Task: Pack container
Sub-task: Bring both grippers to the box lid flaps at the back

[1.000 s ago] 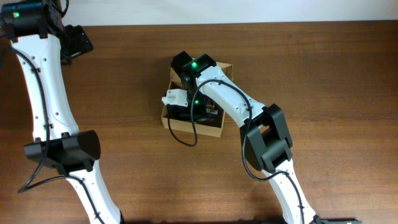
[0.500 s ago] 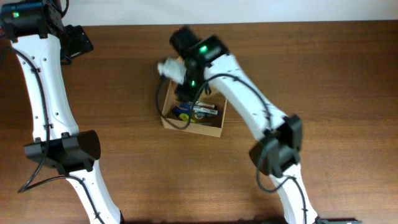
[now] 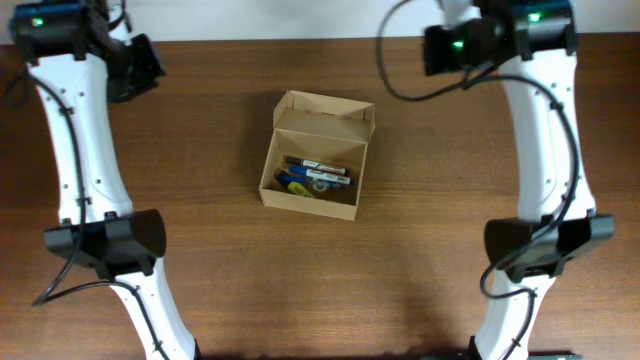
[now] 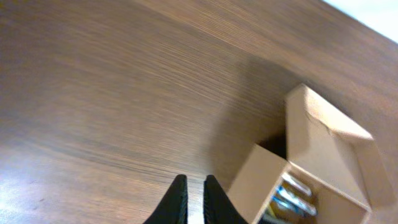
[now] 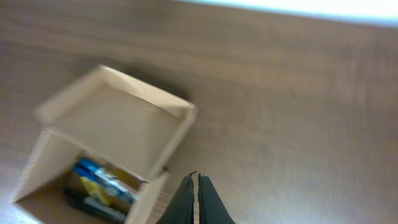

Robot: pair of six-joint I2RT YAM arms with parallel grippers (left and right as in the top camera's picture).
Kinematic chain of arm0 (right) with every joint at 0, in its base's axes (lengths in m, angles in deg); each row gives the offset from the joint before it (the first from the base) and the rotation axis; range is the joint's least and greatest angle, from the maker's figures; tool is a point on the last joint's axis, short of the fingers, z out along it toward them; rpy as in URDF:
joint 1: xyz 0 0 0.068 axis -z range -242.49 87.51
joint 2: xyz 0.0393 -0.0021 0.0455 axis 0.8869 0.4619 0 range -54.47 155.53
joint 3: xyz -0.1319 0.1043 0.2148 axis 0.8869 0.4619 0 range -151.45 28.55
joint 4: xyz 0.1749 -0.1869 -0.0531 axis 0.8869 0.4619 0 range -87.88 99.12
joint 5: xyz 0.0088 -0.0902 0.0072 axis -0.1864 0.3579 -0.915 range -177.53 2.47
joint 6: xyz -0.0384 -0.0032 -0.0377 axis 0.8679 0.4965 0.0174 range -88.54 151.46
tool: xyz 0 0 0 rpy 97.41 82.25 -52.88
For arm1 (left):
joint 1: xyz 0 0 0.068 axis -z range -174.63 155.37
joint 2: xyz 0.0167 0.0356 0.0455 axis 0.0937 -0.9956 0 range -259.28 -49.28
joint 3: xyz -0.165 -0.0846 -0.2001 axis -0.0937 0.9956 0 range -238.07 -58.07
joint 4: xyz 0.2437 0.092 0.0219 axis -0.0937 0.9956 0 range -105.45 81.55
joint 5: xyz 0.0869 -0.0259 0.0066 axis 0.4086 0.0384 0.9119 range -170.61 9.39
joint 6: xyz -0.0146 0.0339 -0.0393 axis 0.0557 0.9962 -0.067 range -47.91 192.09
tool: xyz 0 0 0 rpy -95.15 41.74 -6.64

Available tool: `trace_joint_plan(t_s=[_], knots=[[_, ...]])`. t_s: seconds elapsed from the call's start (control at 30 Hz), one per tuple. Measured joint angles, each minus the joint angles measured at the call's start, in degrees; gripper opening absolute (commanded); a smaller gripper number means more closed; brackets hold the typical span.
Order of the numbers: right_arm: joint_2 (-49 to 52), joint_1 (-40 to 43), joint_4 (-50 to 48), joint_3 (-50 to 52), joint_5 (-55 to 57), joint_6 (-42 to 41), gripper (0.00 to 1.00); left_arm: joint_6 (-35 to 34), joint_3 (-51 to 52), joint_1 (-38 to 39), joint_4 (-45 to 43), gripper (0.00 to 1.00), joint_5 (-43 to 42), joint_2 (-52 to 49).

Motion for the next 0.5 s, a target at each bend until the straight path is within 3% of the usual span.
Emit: trace_joint_plan(t_s=[0.27, 0.5], knots=[[1.88, 3.34, -9.66, 21.88, -3.34, -4.04, 0.04, 1.79, 0.24, 5.81, -0.44, 0.02, -1.29, -1.38], [2.27, 1.68, -19.15, 35.93, -6.95, -6.34, 0.04, 2.64, 0.59, 6.99, -0.46, 0.02, -1.42, -10.93]])
